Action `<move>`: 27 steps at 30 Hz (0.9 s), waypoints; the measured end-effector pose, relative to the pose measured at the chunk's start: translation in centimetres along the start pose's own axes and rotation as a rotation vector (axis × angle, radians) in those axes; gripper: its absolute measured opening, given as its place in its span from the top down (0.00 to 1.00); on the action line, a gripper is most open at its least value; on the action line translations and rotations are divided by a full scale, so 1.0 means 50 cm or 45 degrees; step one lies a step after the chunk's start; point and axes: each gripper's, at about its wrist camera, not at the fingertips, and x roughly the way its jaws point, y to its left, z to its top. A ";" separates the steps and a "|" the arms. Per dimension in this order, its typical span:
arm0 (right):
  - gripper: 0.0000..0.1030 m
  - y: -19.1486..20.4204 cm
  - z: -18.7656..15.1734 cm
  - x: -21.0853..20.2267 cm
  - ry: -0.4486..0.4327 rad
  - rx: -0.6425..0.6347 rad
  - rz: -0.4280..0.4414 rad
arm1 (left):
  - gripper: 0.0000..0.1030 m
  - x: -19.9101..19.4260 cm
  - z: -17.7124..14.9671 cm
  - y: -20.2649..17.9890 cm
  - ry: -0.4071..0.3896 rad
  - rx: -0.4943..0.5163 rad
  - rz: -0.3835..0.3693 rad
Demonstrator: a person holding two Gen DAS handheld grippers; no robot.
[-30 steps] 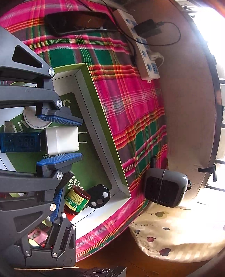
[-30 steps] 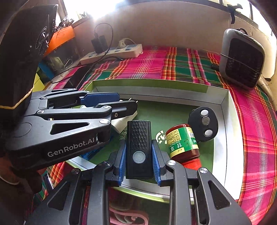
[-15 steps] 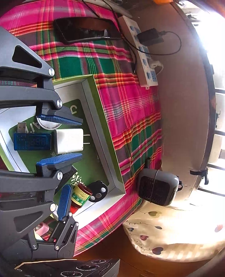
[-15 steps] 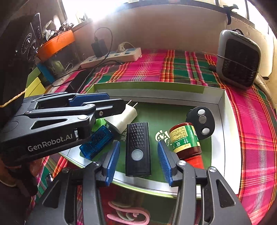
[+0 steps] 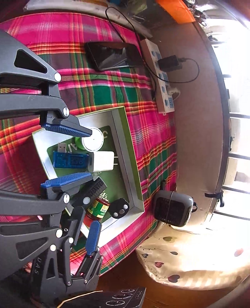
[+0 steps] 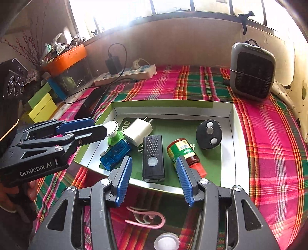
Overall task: Organize rigid objects
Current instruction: 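Withdraw both tools from the box toward the remaining objects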
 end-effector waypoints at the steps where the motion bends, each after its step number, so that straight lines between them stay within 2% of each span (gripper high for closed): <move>1: 0.53 -0.001 -0.003 -0.006 -0.003 0.001 -0.006 | 0.64 -0.009 -0.007 0.000 -0.004 -0.006 0.009; 7: 0.53 -0.011 -0.027 -0.054 -0.046 0.004 -0.031 | 0.60 -0.056 -0.060 -0.011 -0.020 -0.028 0.049; 10: 0.53 -0.022 -0.044 -0.077 -0.055 0.010 -0.047 | 0.60 -0.075 -0.092 -0.021 -0.023 -0.008 0.099; 18: 0.53 -0.053 -0.099 -0.119 -0.056 0.042 -0.087 | 0.60 -0.104 -0.159 -0.030 -0.008 -0.034 0.137; 20: 0.53 -0.054 -0.112 -0.122 -0.048 0.031 -0.088 | 0.60 -0.104 -0.169 -0.033 0.002 -0.047 0.122; 27: 0.53 -0.060 -0.155 -0.119 -0.005 0.022 -0.116 | 0.60 -0.090 -0.193 -0.069 0.041 0.012 0.174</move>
